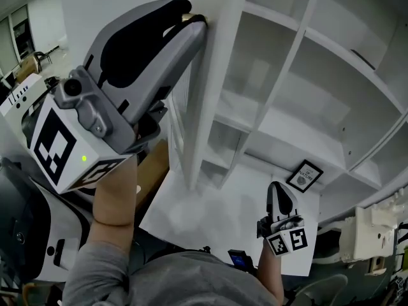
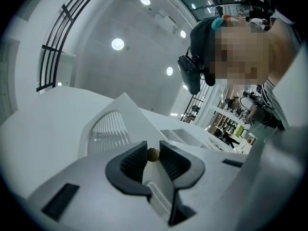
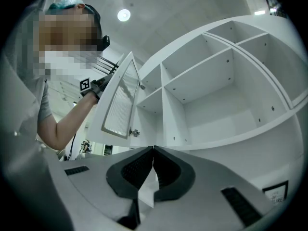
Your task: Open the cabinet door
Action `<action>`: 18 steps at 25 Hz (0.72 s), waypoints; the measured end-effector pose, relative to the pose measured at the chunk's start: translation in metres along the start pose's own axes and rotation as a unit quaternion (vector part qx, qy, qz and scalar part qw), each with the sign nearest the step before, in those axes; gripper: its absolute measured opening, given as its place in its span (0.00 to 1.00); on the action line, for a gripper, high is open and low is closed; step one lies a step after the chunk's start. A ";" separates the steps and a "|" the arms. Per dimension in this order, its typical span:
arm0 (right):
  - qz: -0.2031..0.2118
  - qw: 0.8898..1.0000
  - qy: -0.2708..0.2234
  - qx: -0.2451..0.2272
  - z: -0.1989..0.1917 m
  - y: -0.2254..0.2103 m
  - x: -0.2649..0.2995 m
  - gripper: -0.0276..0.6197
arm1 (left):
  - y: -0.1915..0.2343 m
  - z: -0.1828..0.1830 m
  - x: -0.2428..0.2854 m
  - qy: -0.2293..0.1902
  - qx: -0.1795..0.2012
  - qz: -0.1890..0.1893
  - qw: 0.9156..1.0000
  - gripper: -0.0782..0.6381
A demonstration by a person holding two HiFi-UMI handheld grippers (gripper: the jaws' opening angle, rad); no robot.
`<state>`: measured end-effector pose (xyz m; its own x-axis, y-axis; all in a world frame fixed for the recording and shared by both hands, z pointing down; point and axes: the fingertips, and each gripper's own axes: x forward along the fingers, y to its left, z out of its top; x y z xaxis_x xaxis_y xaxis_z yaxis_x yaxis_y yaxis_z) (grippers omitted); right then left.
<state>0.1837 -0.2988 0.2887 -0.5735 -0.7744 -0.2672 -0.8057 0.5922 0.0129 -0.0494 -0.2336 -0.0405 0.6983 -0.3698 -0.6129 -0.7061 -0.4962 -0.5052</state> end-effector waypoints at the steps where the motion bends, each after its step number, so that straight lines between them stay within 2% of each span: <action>1: 0.002 1.000 0.000 0.001 0.000 0.001 0.001 0.08 | 0.002 0.002 -0.003 0.000 0.001 0.003 1.000 0.23; 7: 0.017 1.000 0.000 0.009 -0.006 0.010 0.009 0.08 | 0.021 0.017 -0.033 -0.007 0.002 0.035 0.999 0.23; 13: 0.034 0.999 -0.001 0.011 -0.007 0.023 0.019 0.08 | 0.046 0.034 -0.067 0.000 0.049 0.095 0.994 0.22; 18: 0.043 0.999 -0.005 0.012 -0.006 0.029 0.025 0.08 | 0.059 0.038 -0.083 -0.002 0.036 0.109 0.993 0.21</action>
<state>0.1451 -0.3027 0.2878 -0.6391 -0.7180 -0.2756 -0.7495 0.6619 0.0136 -0.1541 -0.2022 -0.0426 0.5283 -0.4586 -0.7145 -0.8467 -0.3469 -0.4034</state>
